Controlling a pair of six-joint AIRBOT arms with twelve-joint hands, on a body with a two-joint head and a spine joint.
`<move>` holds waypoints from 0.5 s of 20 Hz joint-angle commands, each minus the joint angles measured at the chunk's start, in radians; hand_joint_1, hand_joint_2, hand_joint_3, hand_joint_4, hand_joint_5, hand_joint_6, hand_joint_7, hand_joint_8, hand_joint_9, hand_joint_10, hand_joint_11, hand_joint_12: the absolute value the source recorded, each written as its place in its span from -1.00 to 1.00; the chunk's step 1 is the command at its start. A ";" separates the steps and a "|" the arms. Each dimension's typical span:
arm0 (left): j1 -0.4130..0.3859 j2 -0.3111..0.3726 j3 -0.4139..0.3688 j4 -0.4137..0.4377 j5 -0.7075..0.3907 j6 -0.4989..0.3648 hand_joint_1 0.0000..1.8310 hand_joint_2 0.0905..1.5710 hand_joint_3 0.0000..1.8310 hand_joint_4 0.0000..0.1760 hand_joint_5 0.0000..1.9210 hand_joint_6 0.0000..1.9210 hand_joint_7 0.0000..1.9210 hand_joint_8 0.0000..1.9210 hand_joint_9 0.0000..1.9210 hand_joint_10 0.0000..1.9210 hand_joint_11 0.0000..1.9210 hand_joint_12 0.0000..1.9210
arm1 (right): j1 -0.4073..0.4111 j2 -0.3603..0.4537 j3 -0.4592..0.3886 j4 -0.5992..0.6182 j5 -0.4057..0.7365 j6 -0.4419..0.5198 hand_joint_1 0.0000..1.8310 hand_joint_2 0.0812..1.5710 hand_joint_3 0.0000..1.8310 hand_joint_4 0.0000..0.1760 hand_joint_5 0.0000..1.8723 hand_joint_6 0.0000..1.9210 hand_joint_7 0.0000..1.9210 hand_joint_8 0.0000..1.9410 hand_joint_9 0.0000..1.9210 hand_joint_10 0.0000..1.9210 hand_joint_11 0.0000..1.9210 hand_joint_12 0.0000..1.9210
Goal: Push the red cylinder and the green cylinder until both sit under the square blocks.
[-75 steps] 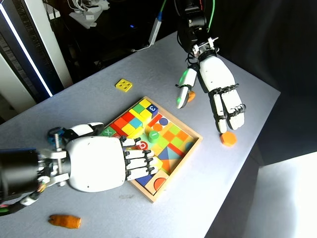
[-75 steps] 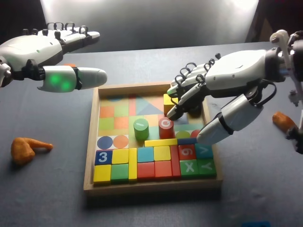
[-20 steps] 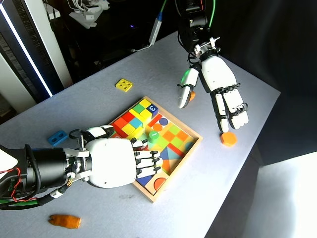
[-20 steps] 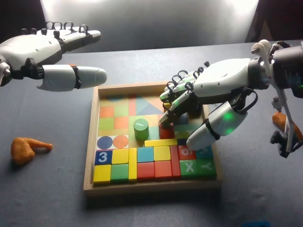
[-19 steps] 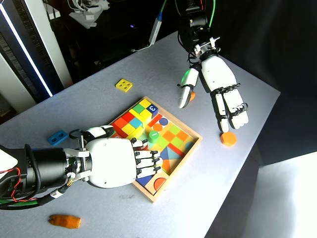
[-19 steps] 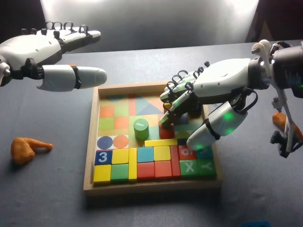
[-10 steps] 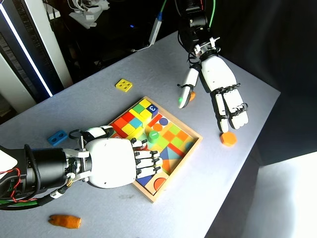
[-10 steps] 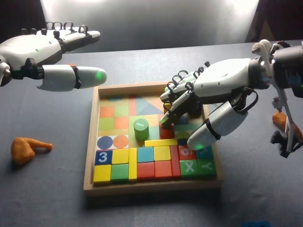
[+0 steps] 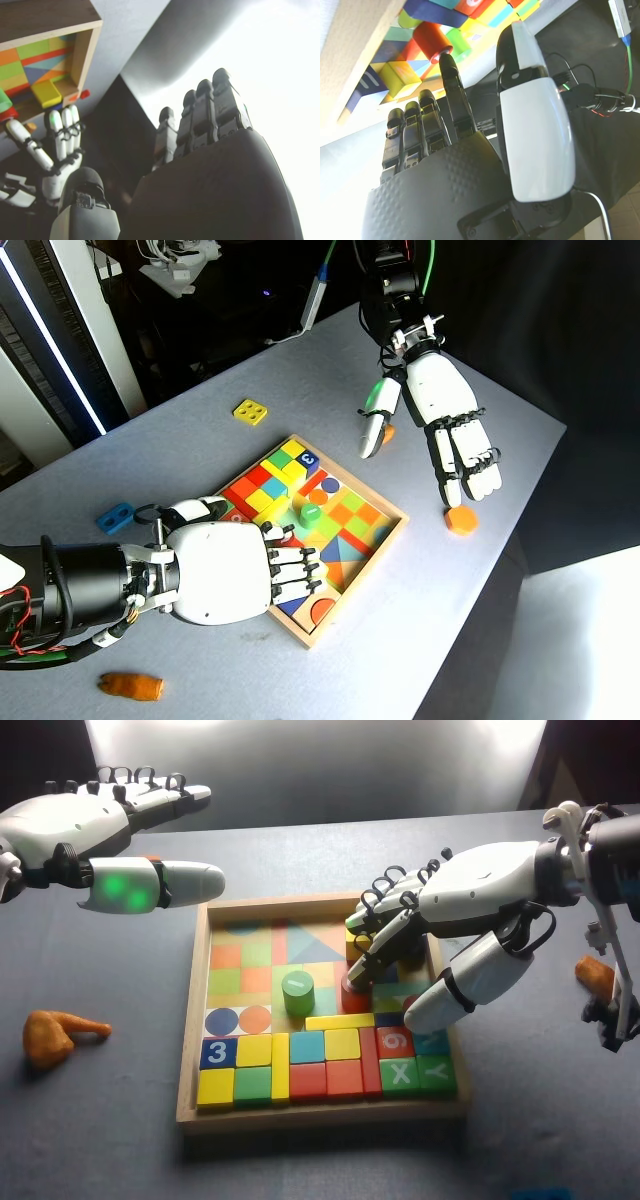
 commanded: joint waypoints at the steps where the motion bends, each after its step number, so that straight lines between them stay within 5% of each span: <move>1: -0.009 0.002 0.007 -0.013 -0.113 -0.004 -1.00 0.31 -0.99 0.66 -0.94 -1.00 -1.00 -1.00 -1.00 -1.00 -1.00 -1.00 | 0.003 0.008 0.003 0.046 0.018 0.011 -0.69 0.32 -1.00 1.00 -0.50 -0.99 -0.94 -1.00 -1.00 -1.00 -0.99 -0.95; 10: -0.005 0.007 0.006 -0.019 -0.114 -0.004 -1.00 0.34 -0.99 0.57 -0.95 -1.00 -1.00 -1.00 -1.00 -1.00 -0.98 -0.99 | -0.005 0.026 0.002 0.046 0.024 0.030 -0.68 0.33 -1.00 0.99 -0.49 -1.00 -0.94 -1.00 -1.00 -1.00 -1.00 -0.78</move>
